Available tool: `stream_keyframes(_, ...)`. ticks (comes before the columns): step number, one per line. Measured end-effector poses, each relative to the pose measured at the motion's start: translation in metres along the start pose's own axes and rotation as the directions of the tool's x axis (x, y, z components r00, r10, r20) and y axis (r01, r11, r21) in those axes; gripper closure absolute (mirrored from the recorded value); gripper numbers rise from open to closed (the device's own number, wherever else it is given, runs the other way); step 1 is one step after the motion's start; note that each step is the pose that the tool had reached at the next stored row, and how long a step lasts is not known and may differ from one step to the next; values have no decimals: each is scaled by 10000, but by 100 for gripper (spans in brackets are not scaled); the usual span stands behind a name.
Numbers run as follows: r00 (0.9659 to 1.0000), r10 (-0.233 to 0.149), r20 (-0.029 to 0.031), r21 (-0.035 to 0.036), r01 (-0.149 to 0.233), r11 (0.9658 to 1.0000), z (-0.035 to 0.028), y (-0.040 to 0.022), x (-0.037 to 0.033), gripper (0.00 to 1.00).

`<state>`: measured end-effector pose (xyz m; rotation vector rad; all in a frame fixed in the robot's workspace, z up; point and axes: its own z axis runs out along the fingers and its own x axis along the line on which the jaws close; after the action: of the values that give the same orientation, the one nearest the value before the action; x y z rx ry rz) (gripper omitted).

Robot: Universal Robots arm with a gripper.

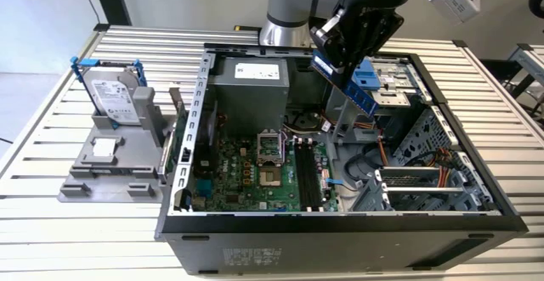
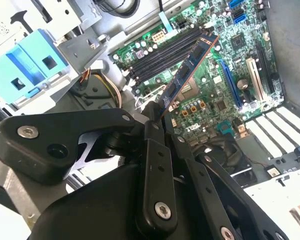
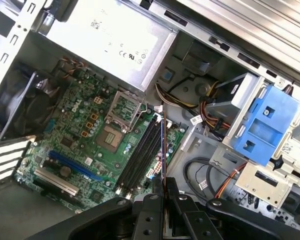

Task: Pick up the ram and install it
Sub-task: 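Insert the ram into the slot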

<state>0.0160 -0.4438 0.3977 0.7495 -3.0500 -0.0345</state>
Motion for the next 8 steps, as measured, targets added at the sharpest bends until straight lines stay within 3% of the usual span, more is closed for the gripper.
stream_keyframes(8, 9980, 638, 13, 3, -638, 9980, 1, -3, 2, 100)
